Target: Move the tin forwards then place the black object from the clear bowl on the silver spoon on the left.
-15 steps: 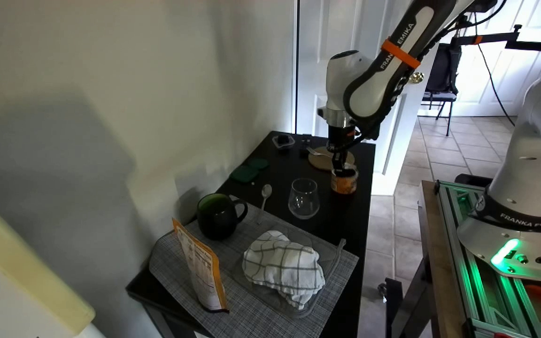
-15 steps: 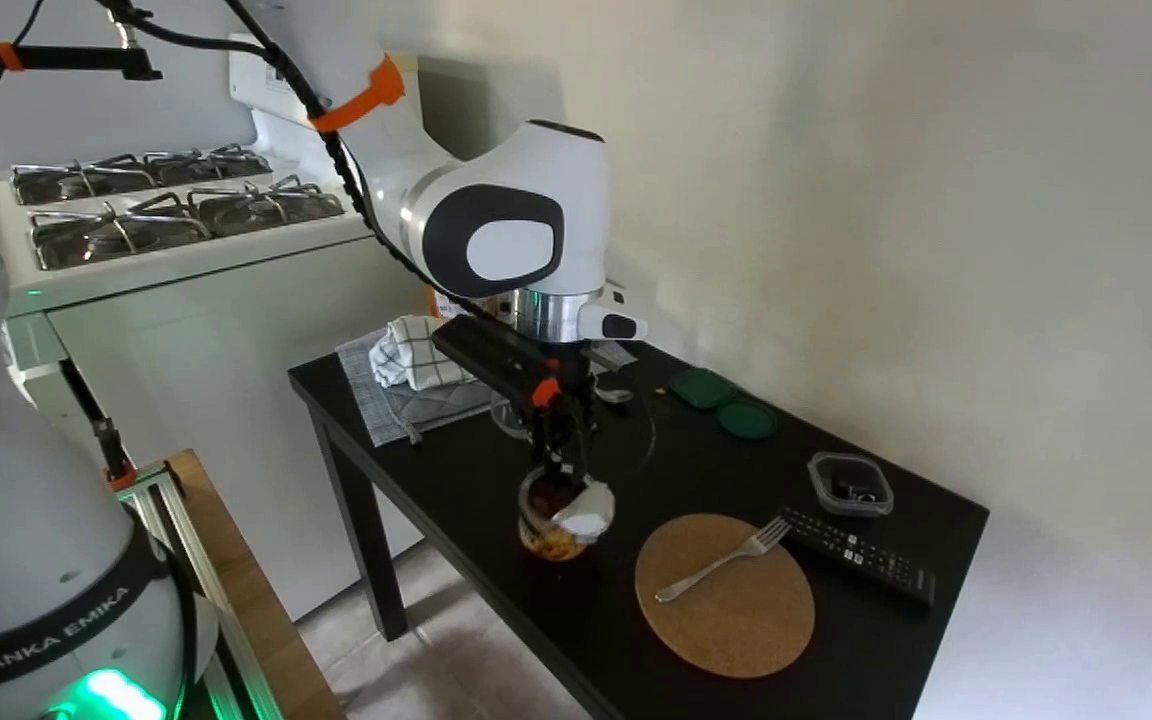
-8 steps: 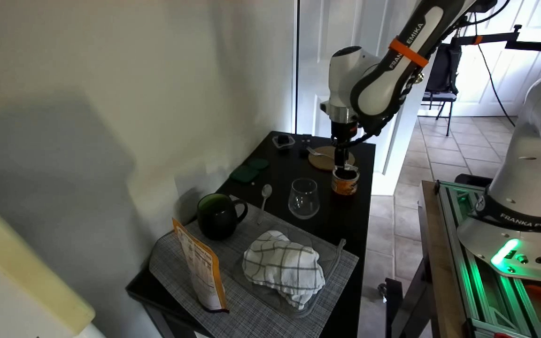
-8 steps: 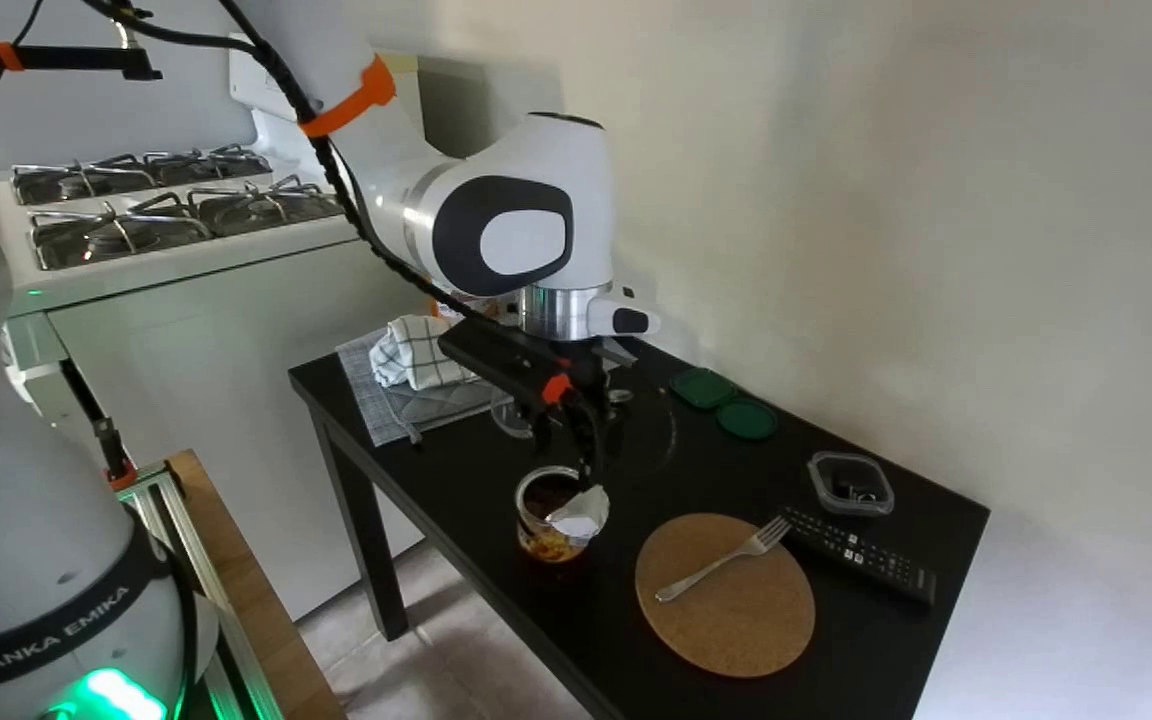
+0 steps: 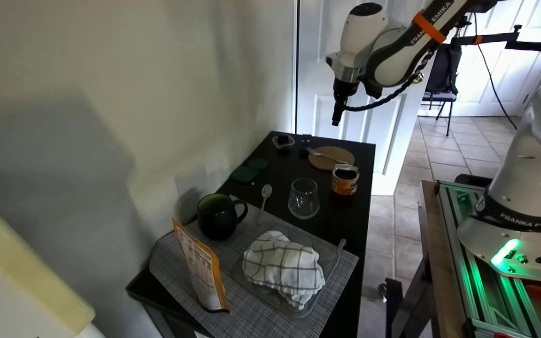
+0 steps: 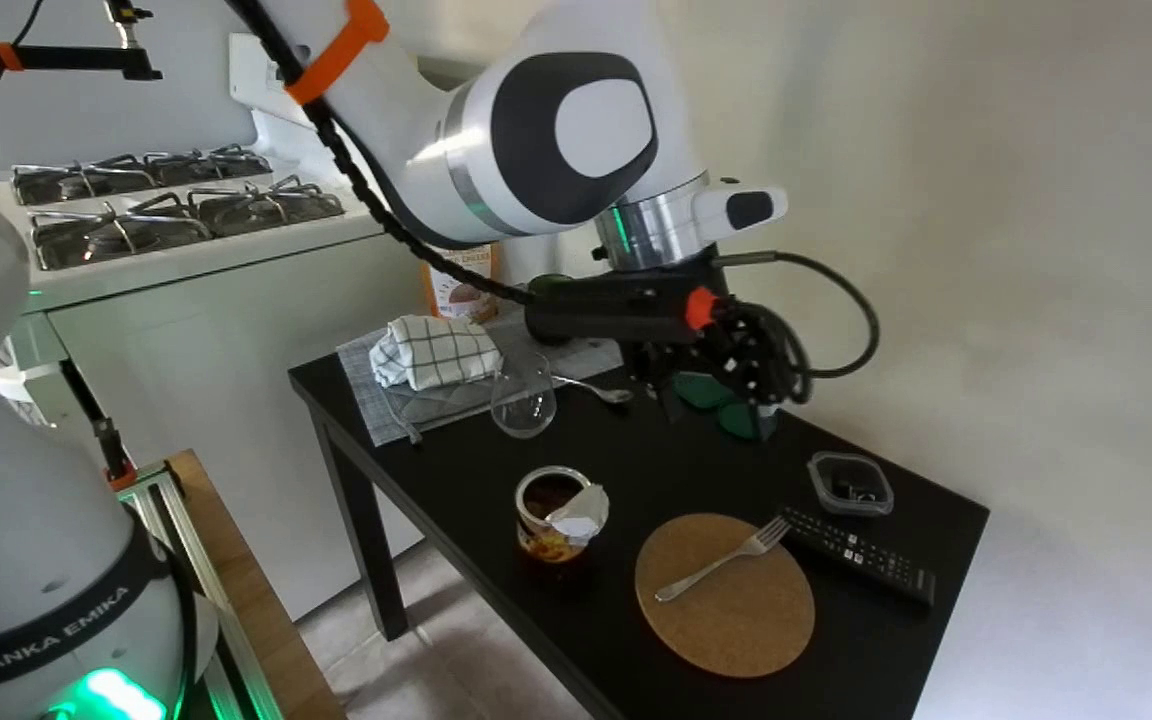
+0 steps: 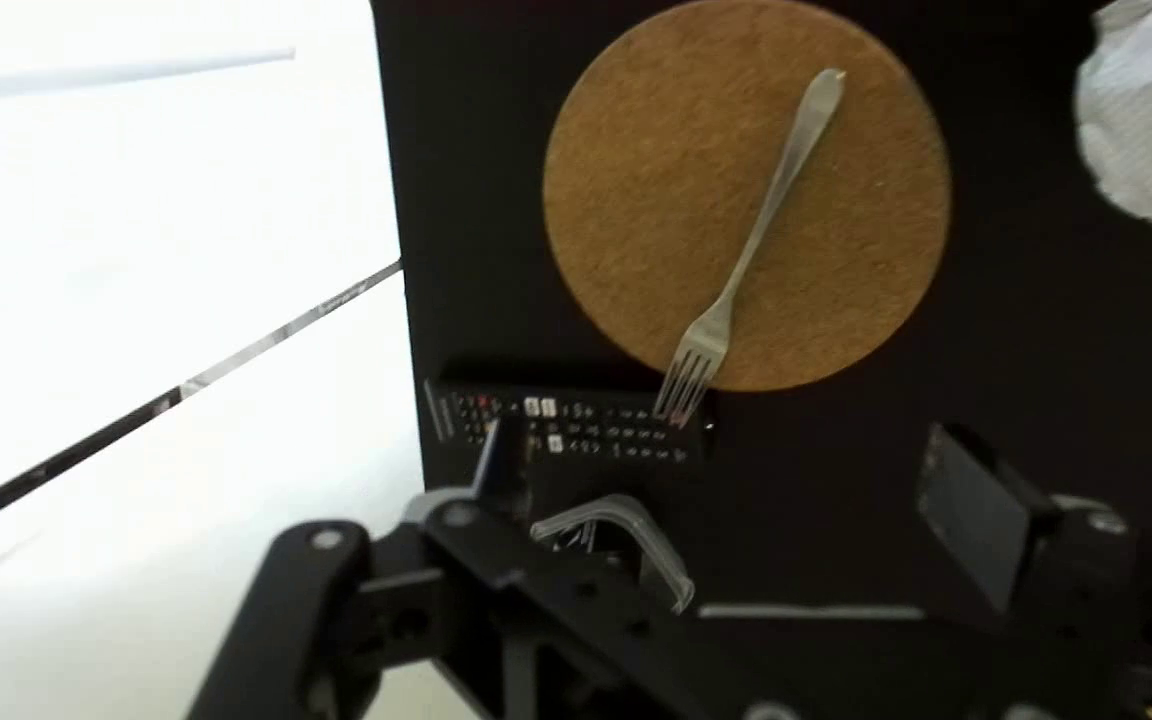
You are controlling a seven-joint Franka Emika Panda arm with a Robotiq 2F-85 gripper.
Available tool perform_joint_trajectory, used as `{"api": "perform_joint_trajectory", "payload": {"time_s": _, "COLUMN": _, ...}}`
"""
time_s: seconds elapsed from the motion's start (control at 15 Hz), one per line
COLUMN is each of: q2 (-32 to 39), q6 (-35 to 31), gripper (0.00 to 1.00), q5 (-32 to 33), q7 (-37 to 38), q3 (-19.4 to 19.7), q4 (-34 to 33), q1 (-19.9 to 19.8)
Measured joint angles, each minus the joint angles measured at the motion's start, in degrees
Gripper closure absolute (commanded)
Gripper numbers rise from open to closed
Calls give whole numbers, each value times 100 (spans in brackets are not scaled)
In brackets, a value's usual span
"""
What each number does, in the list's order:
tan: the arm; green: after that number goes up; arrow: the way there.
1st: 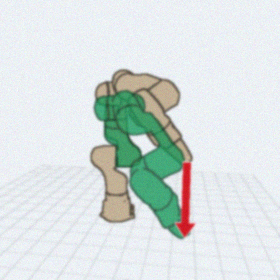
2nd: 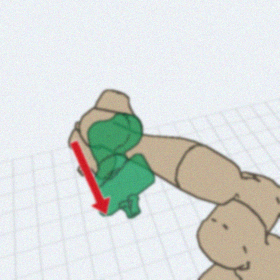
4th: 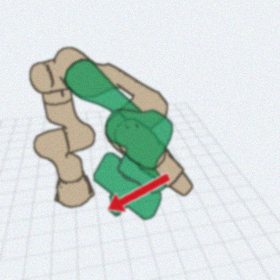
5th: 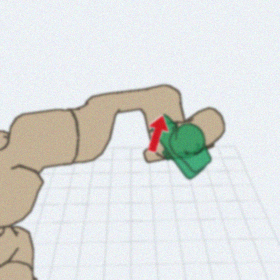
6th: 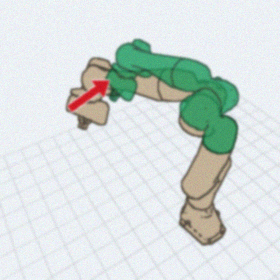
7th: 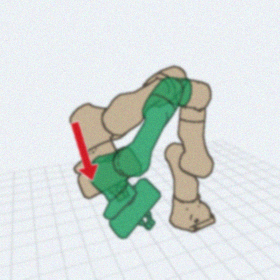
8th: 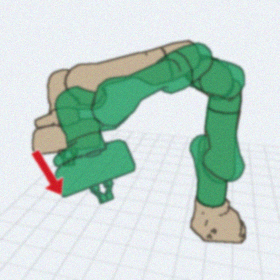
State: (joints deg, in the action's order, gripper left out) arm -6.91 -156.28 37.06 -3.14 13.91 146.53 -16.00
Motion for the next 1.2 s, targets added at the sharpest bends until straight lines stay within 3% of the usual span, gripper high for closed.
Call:
{"api": "perform_joint_trajectory", "payload": {"time_s": 0.2, "q2": 568, "q6": -376, "gripper": 0, "q5": -609, "q7": -1392, "q3": 190, "q4": -564, "q1": 7}}
{"api": "perform_joint_trajectory", "payload": {"time_s": 0.4, "q2": 1282, "q6": -487, "gripper": 0, "q5": -1772, "q7": -2627, "q3": 42, "q4": -1018, "q1": 89}}
{"api": "perform_joint_trajectory", "payload": {"time_s": 0.87, "q2": 1600, "q6": -568, "gripper": 0, "q5": -2023, "q7": -2763, "q3": -50, "q4": -1268, "q1": 100}}
{"api": "perform_joint_trajectory", "payload": {"time_s": 1.2, "q2": 2264, "q6": -921, "gripper": 0, "q5": -2972, "q7": -3491, "q3": -301, "q4": -1961, "q1": -398}}
